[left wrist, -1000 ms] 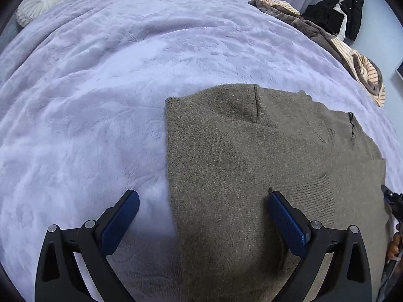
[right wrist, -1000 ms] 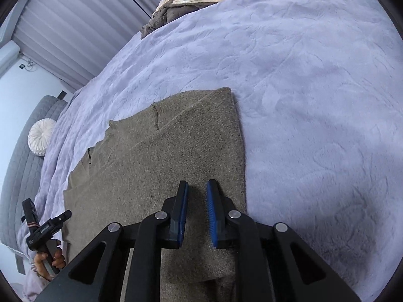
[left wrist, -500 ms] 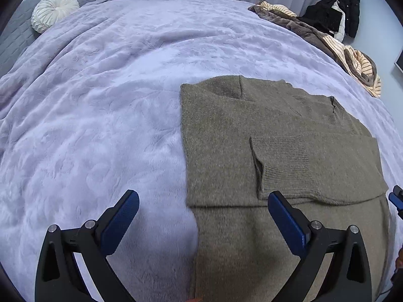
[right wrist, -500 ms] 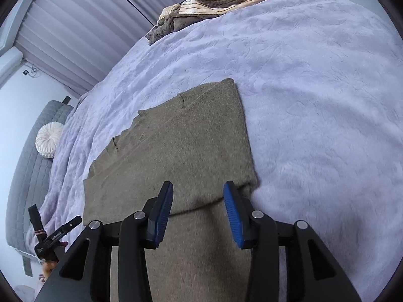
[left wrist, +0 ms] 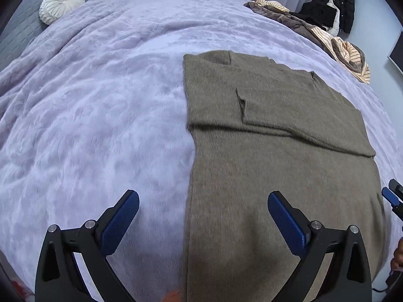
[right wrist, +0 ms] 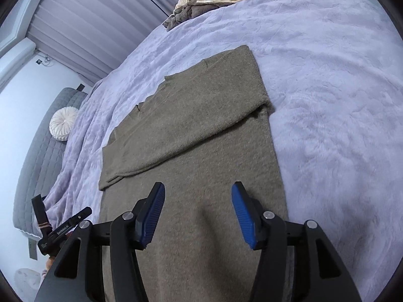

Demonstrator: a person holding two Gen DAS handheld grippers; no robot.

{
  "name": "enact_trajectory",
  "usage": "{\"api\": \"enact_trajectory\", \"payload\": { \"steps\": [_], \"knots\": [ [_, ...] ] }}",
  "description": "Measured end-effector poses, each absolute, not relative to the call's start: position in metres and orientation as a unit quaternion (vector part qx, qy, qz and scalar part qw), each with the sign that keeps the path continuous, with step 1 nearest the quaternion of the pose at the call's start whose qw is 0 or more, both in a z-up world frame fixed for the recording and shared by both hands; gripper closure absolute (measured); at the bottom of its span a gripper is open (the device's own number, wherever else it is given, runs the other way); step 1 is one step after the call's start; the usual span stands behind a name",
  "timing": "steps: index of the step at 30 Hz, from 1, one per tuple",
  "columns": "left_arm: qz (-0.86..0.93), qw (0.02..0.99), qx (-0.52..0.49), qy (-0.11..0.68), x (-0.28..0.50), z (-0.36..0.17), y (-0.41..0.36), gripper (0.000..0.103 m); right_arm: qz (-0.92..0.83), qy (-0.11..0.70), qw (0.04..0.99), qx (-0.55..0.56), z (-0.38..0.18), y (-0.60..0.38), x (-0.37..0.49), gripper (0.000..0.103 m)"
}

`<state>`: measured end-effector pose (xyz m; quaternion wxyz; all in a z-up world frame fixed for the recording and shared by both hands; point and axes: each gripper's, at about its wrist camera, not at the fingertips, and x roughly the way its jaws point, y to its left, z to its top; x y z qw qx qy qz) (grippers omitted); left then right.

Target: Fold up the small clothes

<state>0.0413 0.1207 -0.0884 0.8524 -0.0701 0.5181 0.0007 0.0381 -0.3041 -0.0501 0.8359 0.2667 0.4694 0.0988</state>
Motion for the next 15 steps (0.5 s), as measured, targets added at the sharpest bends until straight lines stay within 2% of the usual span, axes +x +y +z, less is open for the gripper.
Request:
{"api": "enact_trajectory", "payload": {
  "steps": [5,15],
  "knots": [
    [-0.003,0.827,-0.089,0.554,-0.012,-0.108,0.131,0.001,0.121,0.466,0.843,0.24,-0.04,-0.292,0.004,0.044],
    [-0.033,0.834,-0.123,0.537,-0.102,-0.118,0.139,0.001,0.138,0.473,0.842,0.218,-0.049,-0.293,-0.073,0.044]
  ]
}}
